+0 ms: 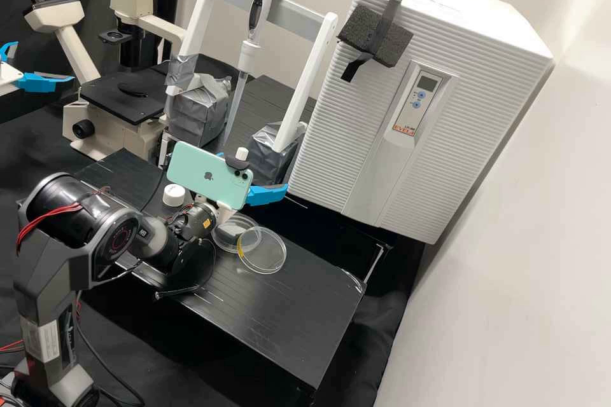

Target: Close the bottle

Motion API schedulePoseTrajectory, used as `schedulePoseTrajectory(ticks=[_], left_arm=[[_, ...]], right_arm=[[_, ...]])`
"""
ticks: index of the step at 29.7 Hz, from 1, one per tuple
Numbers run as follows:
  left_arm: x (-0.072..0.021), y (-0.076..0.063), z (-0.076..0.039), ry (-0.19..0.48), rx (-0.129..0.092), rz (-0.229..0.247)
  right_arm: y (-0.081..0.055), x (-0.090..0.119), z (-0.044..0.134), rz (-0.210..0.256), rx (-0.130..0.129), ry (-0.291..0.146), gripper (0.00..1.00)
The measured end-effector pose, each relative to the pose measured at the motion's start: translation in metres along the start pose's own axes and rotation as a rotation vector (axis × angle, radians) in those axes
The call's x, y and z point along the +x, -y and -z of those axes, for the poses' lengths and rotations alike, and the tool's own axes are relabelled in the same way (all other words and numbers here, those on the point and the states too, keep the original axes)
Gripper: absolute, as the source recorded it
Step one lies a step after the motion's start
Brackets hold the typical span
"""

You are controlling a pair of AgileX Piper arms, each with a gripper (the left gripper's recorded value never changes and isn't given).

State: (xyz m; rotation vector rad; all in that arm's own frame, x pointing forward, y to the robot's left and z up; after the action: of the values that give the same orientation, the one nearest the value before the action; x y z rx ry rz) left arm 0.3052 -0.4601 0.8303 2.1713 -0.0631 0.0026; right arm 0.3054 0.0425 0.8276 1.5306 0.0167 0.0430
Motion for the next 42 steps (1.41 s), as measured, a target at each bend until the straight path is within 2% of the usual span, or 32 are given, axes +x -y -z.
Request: schedulePoseTrajectory(ticks=[10,13,15,17,18,23,26,29,31,35,42], left_arm=[[-0.0009,0.001,0.0,0.002,0.002,0.005],[-0.0096,0.002,-0.002,0.022,0.014,0.013],[-0.0206,0.002,-0.005,0.05,0.015,0.015],[-0.0294,0.001,-0.009,0.089,0.002,0.012],[-0.0369,0.0,-0.013,0.136,-0.024,-0.002],[-0.0662,-0.002,-0.026,0.383,-0.091,-0.015],[-0.0804,0.002,-0.028,0.477,-0.133,0.041],[-0.0914,0.011,-0.026,0.512,-0.135,0.112],[-0.0963,0.017,-0.025,0.52,-0.126,0.143],[-0.1024,0.028,-0.023,0.532,-0.123,0.204],[-0.1024,0.036,-0.02,0.529,-0.135,0.248]], right_arm=[[0.0,0.0,0.0,0.0,0.0,0.0,1.0],[0.0,0.0,0.0,0.0,0.0,0.0,1.0],[0.0,0.0,0.0,0.0,0.0,0.0,1.0],[0.0,0.0,0.0,0.0,0.0,0.0,1.0],[0.0,0.0,0.0,0.0,0.0,0.0,1.0],[0.0,0.0,0.0,0.0,0.0,0.0,1.0],[0.0,0.0,0.0,0.0,0.0,0.0,1.0],[0.0,0.0,0.0,0.0,0.0,0.0,1.0],[0.0,0.0,0.0,0.0,0.0,0.0,1.0],[0.0,0.0,0.0,0.0,0.0,0.0,1.0],[0.0,0.0,0.0,0.0,0.0,0.0,1.0]])
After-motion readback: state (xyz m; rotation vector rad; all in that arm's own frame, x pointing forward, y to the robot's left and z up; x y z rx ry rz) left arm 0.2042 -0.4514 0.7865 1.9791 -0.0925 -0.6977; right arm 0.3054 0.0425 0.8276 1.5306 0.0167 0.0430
